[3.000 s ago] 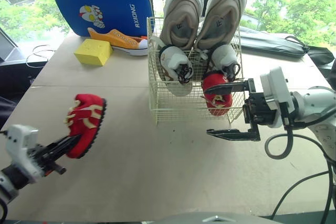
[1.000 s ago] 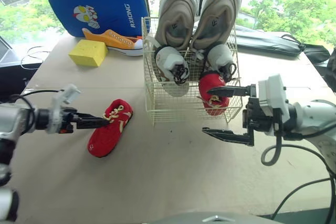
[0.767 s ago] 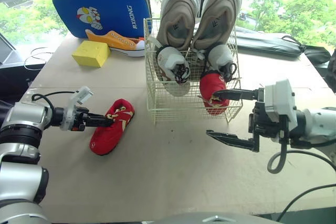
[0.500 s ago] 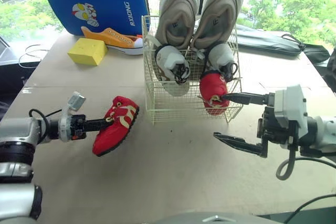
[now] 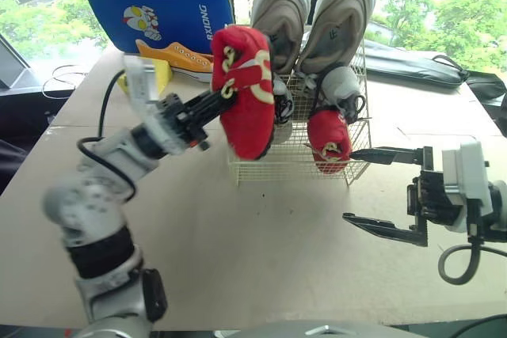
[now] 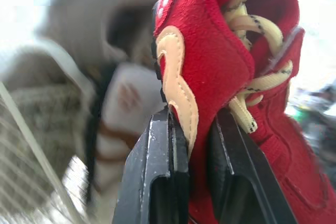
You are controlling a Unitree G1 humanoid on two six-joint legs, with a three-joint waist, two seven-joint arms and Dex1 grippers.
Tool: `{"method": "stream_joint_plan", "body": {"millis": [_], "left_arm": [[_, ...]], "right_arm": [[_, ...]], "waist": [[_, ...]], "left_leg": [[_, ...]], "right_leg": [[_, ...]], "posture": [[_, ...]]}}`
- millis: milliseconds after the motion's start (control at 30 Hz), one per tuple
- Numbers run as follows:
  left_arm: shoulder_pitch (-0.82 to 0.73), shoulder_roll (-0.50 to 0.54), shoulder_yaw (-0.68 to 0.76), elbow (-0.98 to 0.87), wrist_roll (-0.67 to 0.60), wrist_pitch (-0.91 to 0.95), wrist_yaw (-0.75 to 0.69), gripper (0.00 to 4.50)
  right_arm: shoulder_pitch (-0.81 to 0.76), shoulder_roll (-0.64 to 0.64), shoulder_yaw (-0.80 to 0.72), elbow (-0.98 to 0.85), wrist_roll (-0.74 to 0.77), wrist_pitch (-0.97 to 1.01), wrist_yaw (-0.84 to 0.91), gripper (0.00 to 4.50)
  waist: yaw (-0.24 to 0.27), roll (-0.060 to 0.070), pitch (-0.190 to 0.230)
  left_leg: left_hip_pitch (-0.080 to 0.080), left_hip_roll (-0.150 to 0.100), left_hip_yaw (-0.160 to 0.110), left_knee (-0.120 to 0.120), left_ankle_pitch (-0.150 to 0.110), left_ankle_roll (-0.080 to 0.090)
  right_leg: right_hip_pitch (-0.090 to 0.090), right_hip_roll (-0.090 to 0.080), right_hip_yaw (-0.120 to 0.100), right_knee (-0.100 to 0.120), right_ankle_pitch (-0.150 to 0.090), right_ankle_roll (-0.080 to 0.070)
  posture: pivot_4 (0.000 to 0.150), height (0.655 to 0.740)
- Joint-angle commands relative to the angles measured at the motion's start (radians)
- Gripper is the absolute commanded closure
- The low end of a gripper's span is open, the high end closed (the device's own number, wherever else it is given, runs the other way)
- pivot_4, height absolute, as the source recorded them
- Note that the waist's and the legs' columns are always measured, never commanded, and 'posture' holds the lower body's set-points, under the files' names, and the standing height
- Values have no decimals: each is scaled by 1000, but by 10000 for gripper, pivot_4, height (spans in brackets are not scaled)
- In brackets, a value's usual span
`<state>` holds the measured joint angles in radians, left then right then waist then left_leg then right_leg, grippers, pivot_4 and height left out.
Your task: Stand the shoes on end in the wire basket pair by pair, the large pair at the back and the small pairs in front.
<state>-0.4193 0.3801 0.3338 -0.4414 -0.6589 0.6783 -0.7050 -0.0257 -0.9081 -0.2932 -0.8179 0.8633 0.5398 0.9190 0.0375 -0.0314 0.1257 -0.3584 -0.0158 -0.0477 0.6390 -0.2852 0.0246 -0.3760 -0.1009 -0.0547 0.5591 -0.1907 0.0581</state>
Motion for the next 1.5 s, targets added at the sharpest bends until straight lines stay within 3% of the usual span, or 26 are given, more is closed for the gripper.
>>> {"method": "stream_joint_plan", "body": {"millis": [33,200,433,567,800,867,933,1000,1067,1300,1500], "left_arm": [[32,-44,-101,-7,194,-355,-4,42789],[83,-29,-203,110,384,-746,-71,42789],[174,3,-273,510,610,-1366,-79,42789],[198,-23,-324,656,645,-1491,-28,42789],[225,-24,-385,653,543,-1336,-39,42789],[240,-9,-372,616,517,-1293,-29,33093],[277,19,-354,536,471,-1239,-29,26362],[320,52,-340,437,416,-1164,-32,15835],[361,84,-326,333,357,-1074,-23,8890],[517,257,-254,-31,11,-586,-6,8890],[679,447,-106,-121,-191,-319,-96,8890]], "right_arm": [[10,-15,-52,-22,7,-14,-7,0],[32,-30,-96,-53,39,6,-40,0],[57,-35,-121,-82,48,14,-86,0],[61,-39,-133,-86,57,17,-101,0],[57,-38,-120,-86,59,17,-121,0],[57,-39,-118,-86,58,16,-123,0],[62,-39,-121,-83,59,17,-124,0],[74,-36,-126,-79,53,16,-121,0],[91,-31,-133,-78,47,13,-120,0],[185,44,-162,-52,8,-19,-153,0],[410,146,-214,-18,-67,-94,-83,0]], "waist": [[3,1,0],[12,2,-1],[15,7,-5],[17,10,-8],[21,15,-16],[20,16,-17],[19,17,-19],[14,18,-19],[11,19,-18],[5,16,-13],[4,20,-9]], "left_leg": [[-1,0,0,-1,0,1],[-2,0,0,0,-3,6],[-2,0,0,3,-4,10],[-2,1,-1,4,-5,10],[-2,1,-1,7,-5,12],[-2,1,-1,8,-6,12],[-2,1,-1,8,-6,12],[-2,1,-1,8,-6,13],[-2,1,-1,8,-7,13],[-3,2,-2,8,-7,13],[-3,3,-1,8,-7,12]], "right_leg": [[0,0,0,-1,0,0],[0,0,-3,-3,0,0],[0,0,-5,-2,0,0],[0,0,-6,-2,0,0],[1,0,-7,-1,0,2],[1,0,-7,0,-1,5],[1,0,-7,0,-1,5],[1,1,-7,0,-1,5],[1,1,-6,0,0,3],[0,1,-7,0,-2,6],[0,3,-5,0,-3,7]], "posture": [[1500,7400],[1500,7400],[1500,7400],[1500,7400],[1500,7400],[1500,7400],[1500,7400],[1500,7400],[1500,7400],[1500,7400],[1500,7400]]}}
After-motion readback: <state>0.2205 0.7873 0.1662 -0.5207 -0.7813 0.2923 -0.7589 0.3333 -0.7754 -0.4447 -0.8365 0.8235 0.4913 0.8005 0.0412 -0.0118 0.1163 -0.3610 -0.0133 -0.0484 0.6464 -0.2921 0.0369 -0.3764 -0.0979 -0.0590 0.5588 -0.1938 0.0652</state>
